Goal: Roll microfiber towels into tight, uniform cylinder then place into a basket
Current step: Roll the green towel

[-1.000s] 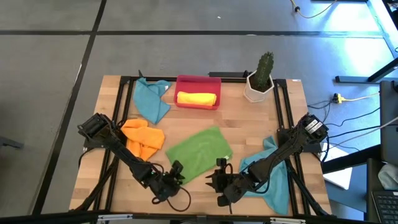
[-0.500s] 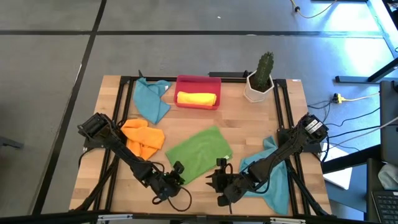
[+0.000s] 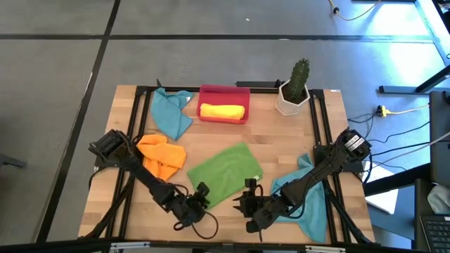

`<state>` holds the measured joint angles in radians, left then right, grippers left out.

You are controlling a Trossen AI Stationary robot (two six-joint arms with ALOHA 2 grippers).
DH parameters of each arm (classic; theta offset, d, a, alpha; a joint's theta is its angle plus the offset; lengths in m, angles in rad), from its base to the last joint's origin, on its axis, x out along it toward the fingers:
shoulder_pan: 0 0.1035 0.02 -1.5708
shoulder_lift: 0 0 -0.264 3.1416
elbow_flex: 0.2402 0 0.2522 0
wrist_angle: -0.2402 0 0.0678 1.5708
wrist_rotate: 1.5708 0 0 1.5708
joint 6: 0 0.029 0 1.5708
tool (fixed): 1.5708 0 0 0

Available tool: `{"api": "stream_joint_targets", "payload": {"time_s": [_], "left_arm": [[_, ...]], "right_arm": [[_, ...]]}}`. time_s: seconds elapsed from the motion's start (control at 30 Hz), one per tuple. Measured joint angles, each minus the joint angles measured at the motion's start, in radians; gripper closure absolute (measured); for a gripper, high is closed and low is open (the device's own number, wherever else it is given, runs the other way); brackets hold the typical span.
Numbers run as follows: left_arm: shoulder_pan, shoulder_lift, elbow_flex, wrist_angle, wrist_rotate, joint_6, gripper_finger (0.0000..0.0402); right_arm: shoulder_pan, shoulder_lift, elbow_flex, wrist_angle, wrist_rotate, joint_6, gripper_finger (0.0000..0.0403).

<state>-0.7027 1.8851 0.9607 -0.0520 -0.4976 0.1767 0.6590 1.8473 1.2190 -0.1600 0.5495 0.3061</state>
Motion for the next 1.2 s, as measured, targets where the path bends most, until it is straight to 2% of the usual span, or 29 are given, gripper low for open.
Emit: {"api": "stream_joint_targets", "payload": {"time_s": [0.23, 0.63, 0.97, 1.2], "left_arm": [[-0.015, 0.000, 0.009, -0.061, -0.034, -0.009, 0.0281], [0.013, 0.006, 0.009, -0.056, -0.051, 0.000, 0.0284], [-0.001, 0.005, 0.008, -0.047, -0.042, 0.017, 0.0314], [-0.007, 0.005, 0.008, -0.044, -0.042, 0.018, 0.0320]], "right_arm": [[0.000, 0.000, 0.000, 0.000, 0.000, 0.000, 0.0295], [0.000, 0.000, 0.000, 0.000, 0.000, 0.000, 0.0295], [0.000, 0.000, 0.000, 0.000, 0.000, 0.000, 0.0295], [0.000, 0.000, 0.000, 0.000, 0.000, 0.000, 0.0295]]}}
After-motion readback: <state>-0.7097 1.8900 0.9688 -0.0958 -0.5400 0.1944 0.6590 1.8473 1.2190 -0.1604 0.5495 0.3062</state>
